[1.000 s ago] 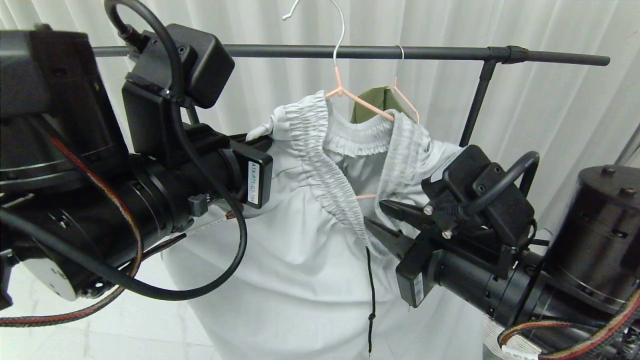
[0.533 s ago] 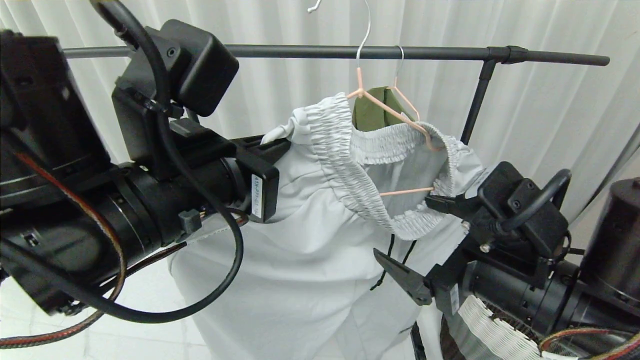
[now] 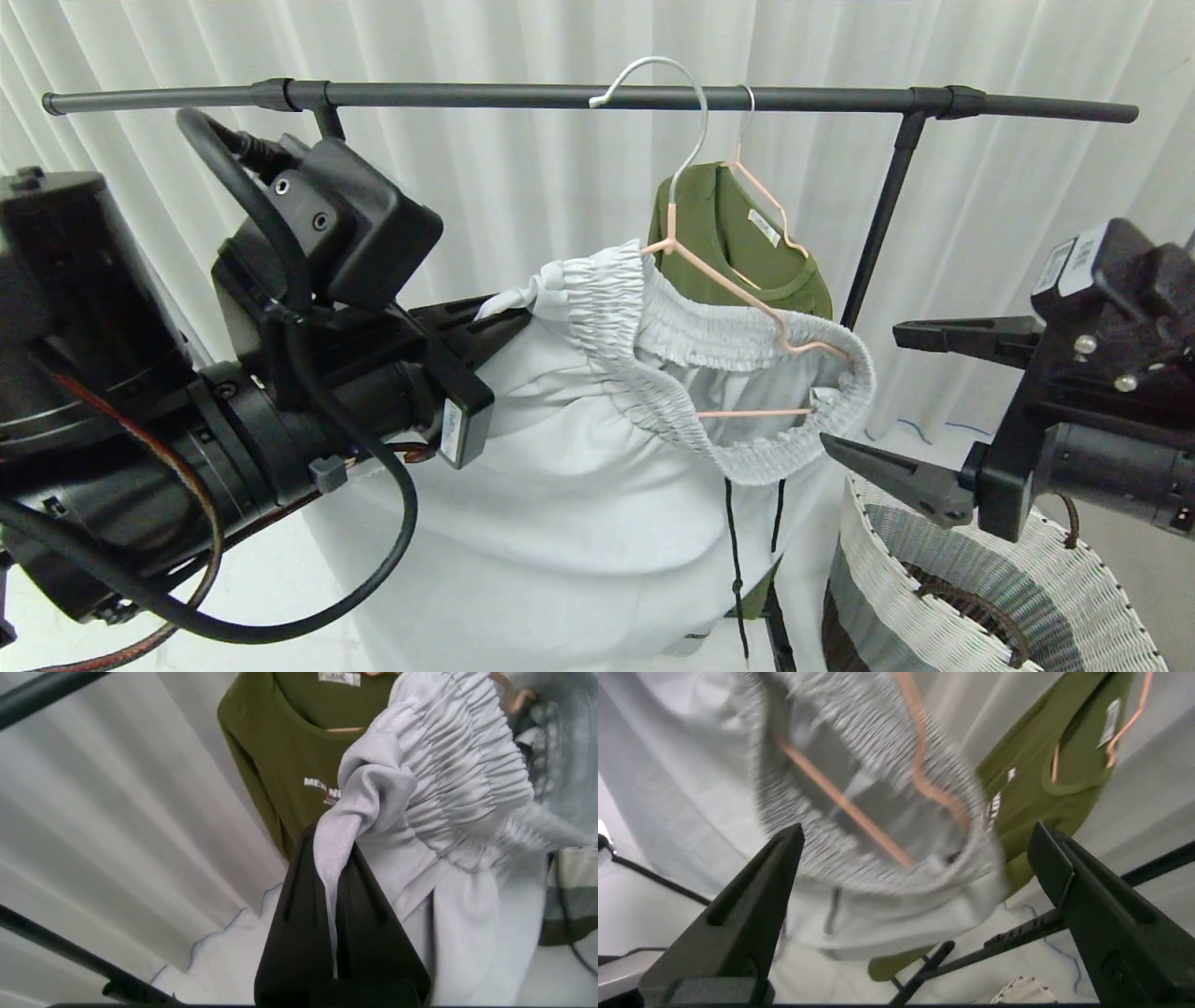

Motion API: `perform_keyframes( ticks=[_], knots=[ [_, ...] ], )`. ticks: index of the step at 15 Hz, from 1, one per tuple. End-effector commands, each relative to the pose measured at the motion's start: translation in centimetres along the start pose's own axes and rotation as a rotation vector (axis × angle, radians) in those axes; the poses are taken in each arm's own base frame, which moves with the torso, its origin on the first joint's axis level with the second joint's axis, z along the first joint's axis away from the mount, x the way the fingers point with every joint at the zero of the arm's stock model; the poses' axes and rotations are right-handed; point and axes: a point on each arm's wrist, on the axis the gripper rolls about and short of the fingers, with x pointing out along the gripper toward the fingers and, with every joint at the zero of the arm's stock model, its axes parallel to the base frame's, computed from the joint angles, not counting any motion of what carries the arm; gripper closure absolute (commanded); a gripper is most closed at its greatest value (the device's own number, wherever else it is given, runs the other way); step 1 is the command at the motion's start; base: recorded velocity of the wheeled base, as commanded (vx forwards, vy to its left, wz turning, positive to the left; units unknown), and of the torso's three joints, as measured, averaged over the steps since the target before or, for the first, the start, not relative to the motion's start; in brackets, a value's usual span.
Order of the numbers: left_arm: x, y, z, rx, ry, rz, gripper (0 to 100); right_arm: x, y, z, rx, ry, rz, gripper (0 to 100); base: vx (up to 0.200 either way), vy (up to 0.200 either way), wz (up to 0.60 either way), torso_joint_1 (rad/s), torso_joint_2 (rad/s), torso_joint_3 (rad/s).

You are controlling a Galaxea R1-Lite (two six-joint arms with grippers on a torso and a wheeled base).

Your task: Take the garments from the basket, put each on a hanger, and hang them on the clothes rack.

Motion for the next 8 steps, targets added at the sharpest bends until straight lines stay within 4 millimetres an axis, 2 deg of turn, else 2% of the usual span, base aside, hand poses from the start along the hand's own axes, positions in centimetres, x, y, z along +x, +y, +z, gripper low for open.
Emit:
perform_keyframes(
  ticks=[1, 4, 7, 8],
  knots=[
    [-0.4, -0.1, -0.2, 0.0, -0.004, -0.002, 100, -0.4, -0.9, 1.1, -0.002, -0.025, -0.017, 0, 0.0, 0.0, 0.0, 0.0, 0.0, 0.0],
    [-0.6, -0.2, -0.4, 0.001, -0.032, -0.019, 100, 0.7, -2.1, 1.4, -0.025, 0.024, 0.063, 0, 0.0, 0.0, 0.0, 0.0, 0.0, 0.0],
    [-0.6, -0.2, -0.3, 0.002, -0.055, -0.031, 100, 2.3, -2.5, 2.4, -0.021, 0.065, 0.153, 0, 0.0, 0.0, 0.0, 0.0, 0.0, 0.0],
    [-0.5, -0.2, -0.2, 0.001, -0.068, -0.029, 100, 3.5, -2.8, 3.1, -0.029, 0.083, 0.199, 0, 0.0, 0.0, 0.0, 0.0, 0.0, 0.0]
  ],
)
